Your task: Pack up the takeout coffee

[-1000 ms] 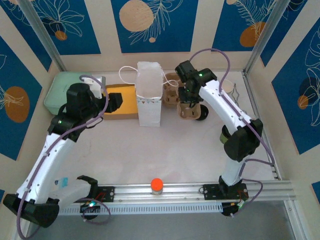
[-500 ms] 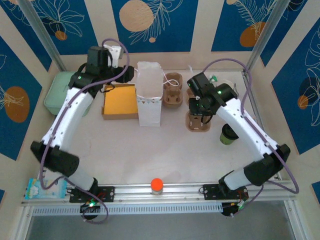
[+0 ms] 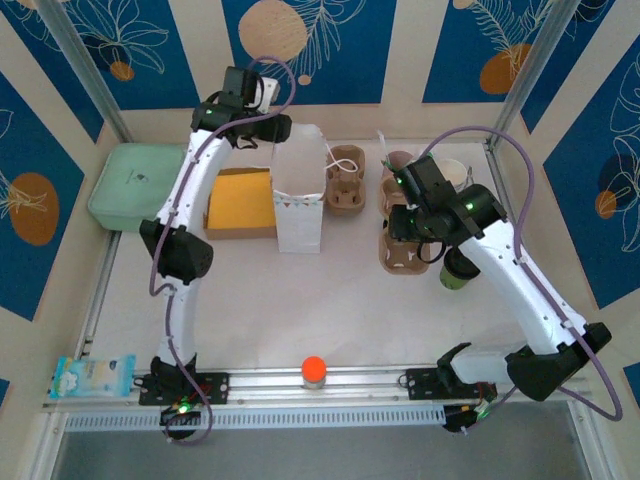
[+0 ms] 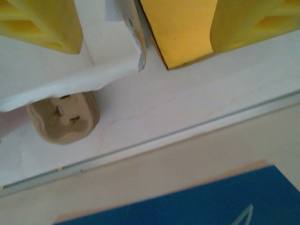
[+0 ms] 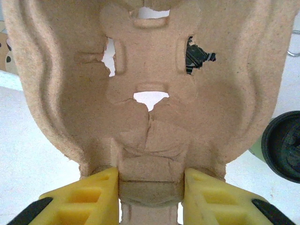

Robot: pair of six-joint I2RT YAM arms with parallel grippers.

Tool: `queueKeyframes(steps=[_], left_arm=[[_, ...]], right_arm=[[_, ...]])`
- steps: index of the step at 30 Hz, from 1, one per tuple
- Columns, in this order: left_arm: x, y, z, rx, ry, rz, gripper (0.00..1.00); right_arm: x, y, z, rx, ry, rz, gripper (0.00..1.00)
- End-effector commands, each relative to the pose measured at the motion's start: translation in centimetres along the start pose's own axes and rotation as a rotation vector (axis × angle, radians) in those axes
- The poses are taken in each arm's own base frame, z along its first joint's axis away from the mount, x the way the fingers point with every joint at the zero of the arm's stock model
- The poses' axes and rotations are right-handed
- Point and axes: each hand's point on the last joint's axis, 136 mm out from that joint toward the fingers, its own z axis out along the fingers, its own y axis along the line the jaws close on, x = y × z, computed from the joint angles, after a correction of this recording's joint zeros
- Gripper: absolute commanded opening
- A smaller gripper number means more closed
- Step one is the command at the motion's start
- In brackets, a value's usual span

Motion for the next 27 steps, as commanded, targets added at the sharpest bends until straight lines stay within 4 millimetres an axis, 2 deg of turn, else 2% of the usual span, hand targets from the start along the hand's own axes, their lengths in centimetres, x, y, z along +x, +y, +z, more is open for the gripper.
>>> queueKeyframes(steps=[1, 3, 7, 13, 17, 21, 23, 25, 27], left_arm=[[0.9, -0.2, -0.8, -0.016, 0.048, 0.029, 0.69], [1.4, -0.5, -1.0, -0.024, 0.065, 0.042, 0.63], [2.2, -1.9, -2.1, -0.010, 0.098, 0.051, 0.46], [3.7, -3.5, -3.9, 0.035, 0.151, 0.017, 0.30], [4.5, -4.2, -5.6, 0.044, 0.168, -0.007, 0.24], [5.2, -5.1, -7.2, 0.069, 0.172, -0.030, 0.22], [5.8, -6.1, -7.9, 0.107, 0.178, -0.054, 0.21], [6.8, -6.8, -8.2, 0.124, 0.192, -0.079, 0.15], [7.8, -7.4, -8.3, 0.136, 0.204, -0.090, 0.13]], right_arm=[[0.7, 0.1, -0.7, -0.027, 0.006, 0.010, 0.34], [0.6, 0.1, -0.8, -0.031, 0.002, 0.010, 0.34], [0.5, 0.2, -1.2, -0.037, -0.005, 0.012, 0.34], [0.4, 0.1, -2.1, -0.047, -0.025, 0.009, 0.34], [0.4, -0.1, -2.9, -0.053, -0.042, 0.010, 0.34], [0.5, -0.1, -3.5, -0.063, -0.054, 0.007, 0.33], [0.5, -0.1, -3.9, -0.069, -0.060, 0.005, 0.33], [0.6, -0.2, -4.3, -0.074, -0.067, 0.002, 0.33], [0.7, -0.4, -4.7, -0.077, -0.074, 0.000, 0.33]])
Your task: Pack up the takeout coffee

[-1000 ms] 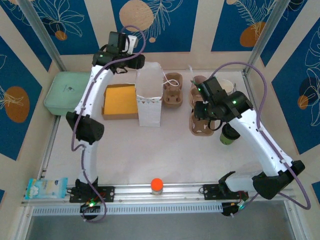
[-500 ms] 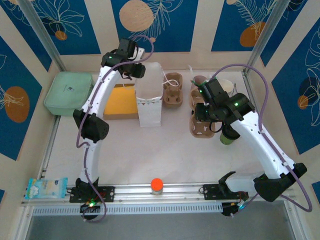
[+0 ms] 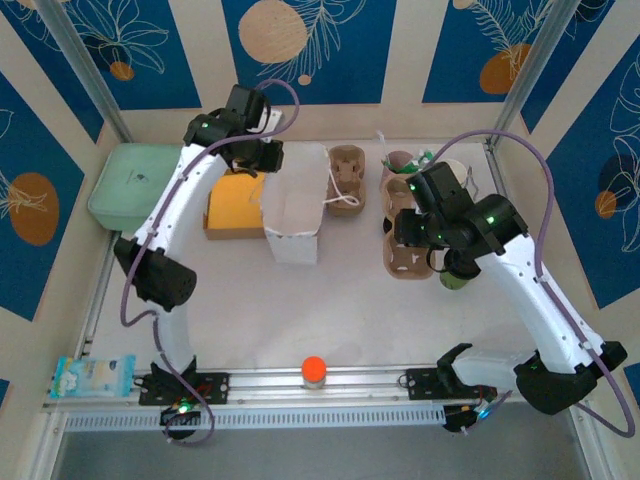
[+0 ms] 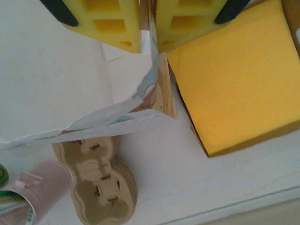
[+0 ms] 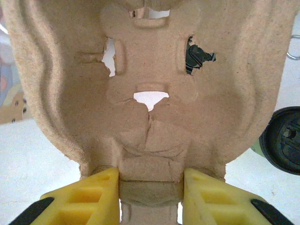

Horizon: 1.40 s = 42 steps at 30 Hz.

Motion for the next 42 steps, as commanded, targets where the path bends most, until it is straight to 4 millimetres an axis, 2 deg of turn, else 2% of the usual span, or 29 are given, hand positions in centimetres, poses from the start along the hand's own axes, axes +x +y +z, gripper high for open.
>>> queueKeyframes(steps=[1, 4, 9, 20, 28, 36, 42], left_arm=[[1.2, -2.0, -0.5, 0.064, 0.006, -0.038, 0.13], [2.1, -2.3, -0.3, 0.078, 0.038, -0.060, 0.11], [2.8, -3.2, -0.9, 0.124, 0.076, -0.130, 0.00], [4.0, -5.9, -1.6, 0.249, 0.139, -0.408, 0.00], [3.1, -8.0, -2.6, 0.288, 0.130, -0.574, 0.00], [4.3, -8.2, -1.6, 0.233, 0.127, -0.695, 0.00], [4.6, -7.1, -2.4, 0.156, 0.051, -0.721, 0.00]], right_arm=[[0.1, -0.2, -1.9, -0.023, -0.028, 0.002, 0.33], [0.1, -0.5, -2.5, -0.026, -0.041, -0.003, 0.33], [0.2, -0.9, -3.5, -0.029, -0.062, -0.012, 0.33], [0.3, -1.5, -4.7, -0.037, -0.088, -0.015, 0.33], [0.1, -1.8, -5.7, -0.038, -0.107, -0.016, 0.33], [-0.2, -2.3, -6.5, -0.026, -0.121, -0.020, 0.34], [-0.4, -2.9, -6.4, -0.008, -0.119, -0.012, 0.34]])
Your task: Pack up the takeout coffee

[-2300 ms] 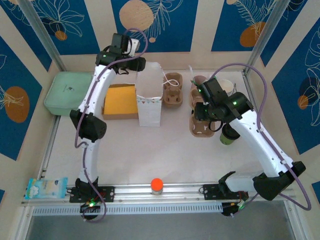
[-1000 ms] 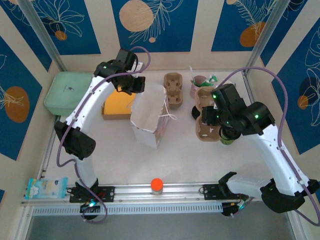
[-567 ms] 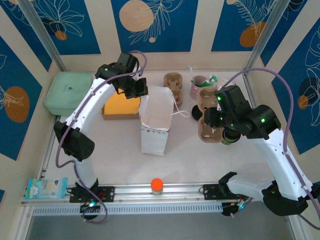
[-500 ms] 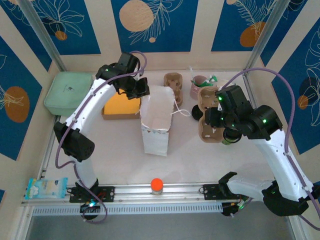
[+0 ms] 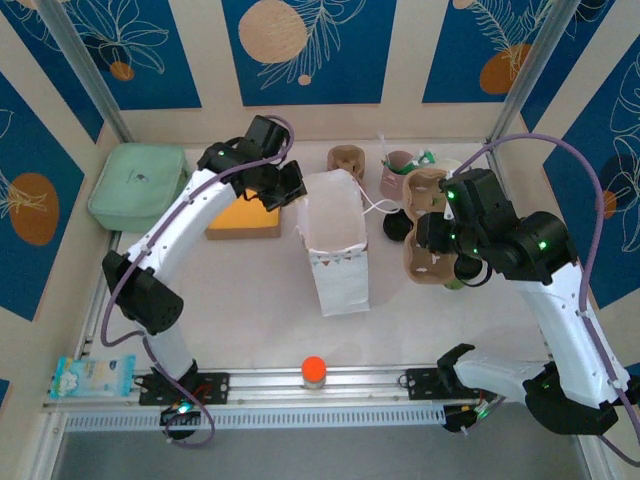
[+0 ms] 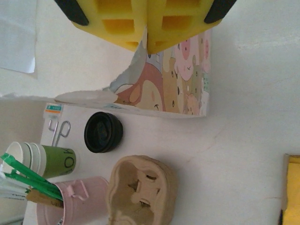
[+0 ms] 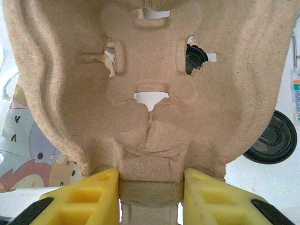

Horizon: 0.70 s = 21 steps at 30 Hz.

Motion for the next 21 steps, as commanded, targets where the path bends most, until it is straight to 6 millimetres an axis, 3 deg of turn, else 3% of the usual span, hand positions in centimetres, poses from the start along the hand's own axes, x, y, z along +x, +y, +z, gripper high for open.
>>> queueKeyframes(steps=[1, 6, 15, 21], left_arm=[[-0.6, -0.5, -2.3, 0.021, -0.102, -0.031, 0.00], [0.0, 0.5, -2.2, 0.016, -0.134, -0.039, 0.01], [0.0, 1.5, -2.8, -0.040, -0.191, 0.071, 0.62], [-1.7, 1.8, -4.2, -0.119, -0.269, 0.252, 0.70]], right_arm=[[-0.3, -0.6, -0.8, 0.009, -0.020, -0.008, 0.34], [-0.3, -0.7, -0.7, 0.004, -0.014, -0.002, 0.34], [-0.3, -0.6, -1.0, -0.001, -0.007, 0.000, 0.34], [-0.6, -0.1, -1.8, -0.023, -0.005, -0.005, 0.34]])
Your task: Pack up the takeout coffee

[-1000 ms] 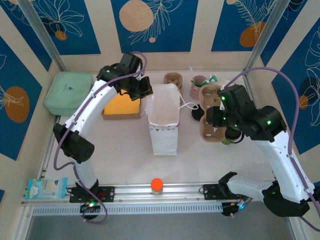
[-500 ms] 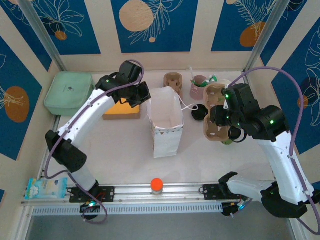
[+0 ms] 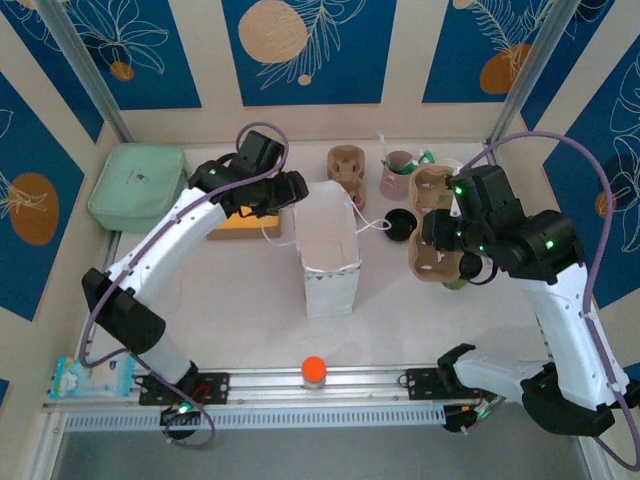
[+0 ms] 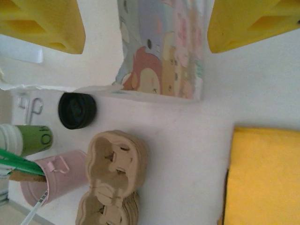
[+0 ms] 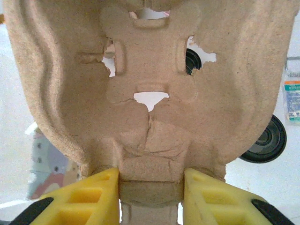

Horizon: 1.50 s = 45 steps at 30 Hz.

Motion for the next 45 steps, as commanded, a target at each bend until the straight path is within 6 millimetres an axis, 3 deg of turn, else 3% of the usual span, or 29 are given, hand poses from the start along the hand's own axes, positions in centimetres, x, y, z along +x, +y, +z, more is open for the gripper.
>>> queueKeyframes(steps=[1, 5, 10, 16, 20, 24, 31, 36, 45], left_arm=[[-1.9, -0.3, -2.3, -0.024, -0.097, 0.148, 0.70], [-3.8, -2.0, -4.2, 0.026, -0.177, 0.255, 0.70], [-4.5, -6.2, -5.7, 0.179, -0.180, 0.463, 0.71], [-4.4, -7.8, -4.5, 0.219, -0.150, 0.630, 0.72], [-5.7, -7.2, -3.6, 0.220, -0.168, 0.598, 0.71], [-6.7, -7.1, -3.2, 0.347, -0.150, 0.488, 0.69], [-6.0, -5.6, -2.0, 0.332, -0.102, 0.521, 0.67], [-6.0, -3.3, -0.9, 0.317, -0.086, 0.458, 0.65], [-5.4, 0.0, -2.1, 0.362, -0.109, 0.358, 0.64]], right_arm=[[0.0, 0.5, -1.1, -0.036, 0.010, -0.019, 0.34], [-0.4, 1.8, -1.7, -0.094, 0.030, -0.034, 0.34], [-0.8, 3.9, -2.1, -0.185, 0.056, -0.045, 0.34], [-1.7, 6.7, -2.1, -0.259, 0.084, -0.070, 0.34], [-2.3, 8.8, -2.2, -0.292, 0.101, -0.105, 0.34], [-2.6, 10.7, -1.5, -0.300, 0.127, -0.131, 0.34], [-2.7, 13.5, 0.7, -0.292, 0.167, -0.154, 0.34], [-2.4, 15.6, 2.6, -0.294, 0.204, -0.166, 0.34], [-2.6, 18.0, 4.3, -0.290, 0.232, -0.184, 0.34]])
